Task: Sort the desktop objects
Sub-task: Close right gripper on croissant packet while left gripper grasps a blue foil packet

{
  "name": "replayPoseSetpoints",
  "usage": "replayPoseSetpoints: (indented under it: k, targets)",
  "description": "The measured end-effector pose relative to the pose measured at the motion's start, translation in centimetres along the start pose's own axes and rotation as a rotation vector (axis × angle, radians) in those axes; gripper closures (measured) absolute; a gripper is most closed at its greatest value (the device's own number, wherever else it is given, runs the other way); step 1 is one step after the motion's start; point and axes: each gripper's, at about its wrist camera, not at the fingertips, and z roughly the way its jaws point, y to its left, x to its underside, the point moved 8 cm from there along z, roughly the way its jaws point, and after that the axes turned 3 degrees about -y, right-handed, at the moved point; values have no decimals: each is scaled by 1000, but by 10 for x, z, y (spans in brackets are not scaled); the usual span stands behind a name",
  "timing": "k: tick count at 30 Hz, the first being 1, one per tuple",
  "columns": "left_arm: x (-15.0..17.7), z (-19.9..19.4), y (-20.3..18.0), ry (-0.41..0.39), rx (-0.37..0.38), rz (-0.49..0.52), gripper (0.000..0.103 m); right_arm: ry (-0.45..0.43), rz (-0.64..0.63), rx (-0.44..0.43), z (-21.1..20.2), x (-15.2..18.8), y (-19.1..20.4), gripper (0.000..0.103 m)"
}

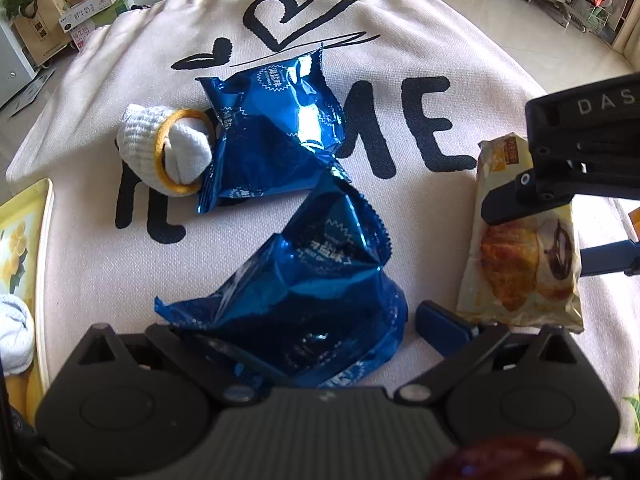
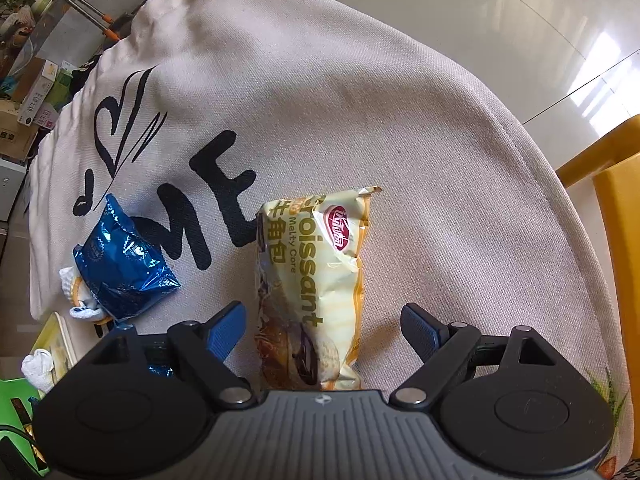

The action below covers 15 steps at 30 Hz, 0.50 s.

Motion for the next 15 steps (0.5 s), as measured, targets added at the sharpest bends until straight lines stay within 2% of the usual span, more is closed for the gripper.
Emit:
replayPoseSetpoints:
  k: [13,15]
  targets:
    - [-3,-1,0,19,-7,-15,0,-38,-123,64,5,7,12,15]
    - [-2,-3,1,15,-9,-17,5,-58,-131,59,3,7,12,23]
